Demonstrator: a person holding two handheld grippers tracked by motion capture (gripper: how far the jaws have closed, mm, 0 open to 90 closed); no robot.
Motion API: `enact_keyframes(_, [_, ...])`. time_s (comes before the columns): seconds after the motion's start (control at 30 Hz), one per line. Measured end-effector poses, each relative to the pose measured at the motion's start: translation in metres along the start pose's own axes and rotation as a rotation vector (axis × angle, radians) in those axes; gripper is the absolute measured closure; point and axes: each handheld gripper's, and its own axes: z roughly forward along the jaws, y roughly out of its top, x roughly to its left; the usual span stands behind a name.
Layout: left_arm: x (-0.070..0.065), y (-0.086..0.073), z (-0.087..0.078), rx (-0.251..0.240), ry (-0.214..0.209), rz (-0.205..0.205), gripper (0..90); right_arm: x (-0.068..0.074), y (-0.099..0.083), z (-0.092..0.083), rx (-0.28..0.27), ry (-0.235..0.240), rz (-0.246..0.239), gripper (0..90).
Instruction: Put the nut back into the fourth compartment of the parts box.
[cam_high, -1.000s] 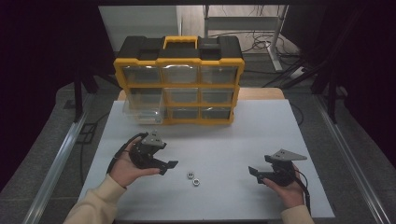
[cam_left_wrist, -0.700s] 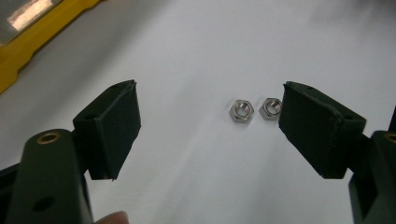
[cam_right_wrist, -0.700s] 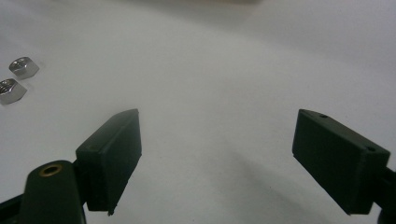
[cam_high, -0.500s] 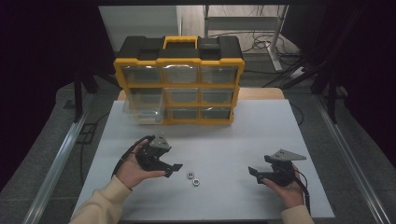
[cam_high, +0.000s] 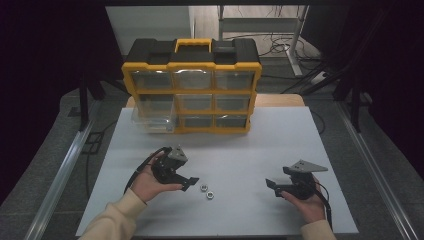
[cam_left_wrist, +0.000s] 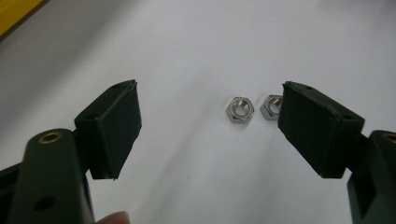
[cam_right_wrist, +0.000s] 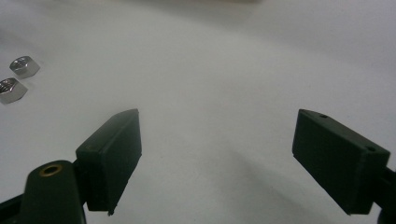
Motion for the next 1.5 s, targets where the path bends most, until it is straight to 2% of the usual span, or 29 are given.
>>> enact_keyframes(0.63, [-0.007, 0.008, 0.027, 0.057, 0.0, 0.006, 22.0, 0.0, 0.0, 0.0, 0.002, 0.0, -0.002, 16.5])
enact_keyframes(0.83, [-0.01, 0.009, 0.038, 0.091, 0.007, 0.025, 21.8, 0.0, 0.0, 0.0, 0.004, 0.0, -0.004, 16.5])
enact_keyframes(0.97, [-0.011, 0.008, 0.045, 0.102, 0.005, 0.013, 22.8, 0.0, 0.0, 0.0, 0.005, 0.0, -0.005, 16.5])
enact_keyframes(1.5, [-0.017, 0.009, 0.068, 0.168, 0.03, 0.021, 23.8, 0.0, 0.0, 0.001, 0.007, 0.001, -0.008, 16.6])
